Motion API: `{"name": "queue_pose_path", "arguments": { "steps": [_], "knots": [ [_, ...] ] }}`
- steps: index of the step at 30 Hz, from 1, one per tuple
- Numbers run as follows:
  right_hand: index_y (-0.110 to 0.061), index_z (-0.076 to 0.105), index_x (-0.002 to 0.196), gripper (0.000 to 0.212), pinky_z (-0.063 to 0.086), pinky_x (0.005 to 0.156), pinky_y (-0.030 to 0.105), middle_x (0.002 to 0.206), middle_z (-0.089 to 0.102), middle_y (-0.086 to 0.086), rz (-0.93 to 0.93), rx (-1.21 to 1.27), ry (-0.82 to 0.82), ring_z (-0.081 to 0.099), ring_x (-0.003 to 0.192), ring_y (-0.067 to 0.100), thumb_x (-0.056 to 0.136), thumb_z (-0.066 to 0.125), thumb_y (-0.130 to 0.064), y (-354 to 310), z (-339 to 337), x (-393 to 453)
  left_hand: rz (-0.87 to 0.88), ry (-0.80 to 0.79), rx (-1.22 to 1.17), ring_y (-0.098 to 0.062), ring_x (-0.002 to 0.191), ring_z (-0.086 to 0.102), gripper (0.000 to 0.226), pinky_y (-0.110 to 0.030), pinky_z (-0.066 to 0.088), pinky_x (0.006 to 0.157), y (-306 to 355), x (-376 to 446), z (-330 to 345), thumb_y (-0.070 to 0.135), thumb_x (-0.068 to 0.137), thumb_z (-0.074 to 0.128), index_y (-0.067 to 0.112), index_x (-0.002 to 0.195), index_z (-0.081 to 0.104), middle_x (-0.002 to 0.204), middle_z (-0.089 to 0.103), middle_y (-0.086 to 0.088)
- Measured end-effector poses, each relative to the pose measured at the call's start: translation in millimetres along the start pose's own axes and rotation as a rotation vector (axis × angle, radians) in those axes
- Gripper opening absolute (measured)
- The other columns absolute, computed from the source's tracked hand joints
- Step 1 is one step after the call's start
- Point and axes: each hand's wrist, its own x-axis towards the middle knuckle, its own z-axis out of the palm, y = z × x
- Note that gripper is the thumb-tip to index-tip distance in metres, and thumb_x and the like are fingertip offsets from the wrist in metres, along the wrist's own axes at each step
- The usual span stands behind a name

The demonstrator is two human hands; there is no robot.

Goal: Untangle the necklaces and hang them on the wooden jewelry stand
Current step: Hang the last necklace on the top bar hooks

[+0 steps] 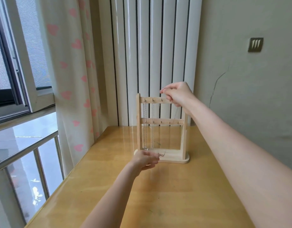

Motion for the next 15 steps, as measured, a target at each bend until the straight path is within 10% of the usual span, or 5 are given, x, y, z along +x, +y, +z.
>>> {"name": "queue_pose_path", "arguments": {
  "steps": [3, 10, 15],
  "knots": [
    [-0.003, 0.067, 0.095, 0.016, 0.021, 0.033, 0.015, 0.056, 0.047, 0.000, 0.056, 0.011, -0.147, 0.026, 0.032, 0.004, 0.090, 0.053, -0.009, 1.1, 1.3, 11.8, 0.082, 0.030, 0.292, -0.012, 0.084, 0.062, 0.022, -0.021, 0.054, 0.070, 15.9, 8.6, -12.4, 0.002, 0.090, 0.054, 0.004, 0.109, 0.063, 0.096, 0.065, -0.004],
    [-0.001, 0.066, 0.089, 0.012, 0.021, 0.035, 0.016, 0.055, 0.047, 0.001, 0.095, -0.078, -0.265, 0.028, 0.038, 0.009, 0.088, 0.056, -0.007, 15.1, 5.2, 29.1, 0.582, 0.197, 0.134, -0.005, 0.078, 0.062, 0.025, -0.014, 0.050, 0.068, 105.7, -1.3, -14.2, 0.011, 0.095, 0.047, 0.010, 0.115, 0.062, 0.099, 0.066, 0.004],
    [-0.006, 0.061, 0.073, 0.017, 0.022, 0.036, 0.016, 0.055, 0.048, 0.003, 0.047, -0.077, -0.239, 0.029, 0.041, 0.011, 0.087, 0.054, -0.007, 27.0, 9.9, 34.9, 0.620, 0.140, 0.115, -0.003, 0.066, 0.060, 0.018, -0.010, 0.047, 0.059, 135.9, 10.9, 1.2, 0.011, 0.094, 0.050, 0.015, 0.088, 0.067, 0.082, 0.066, 0.000]
  ]
}}
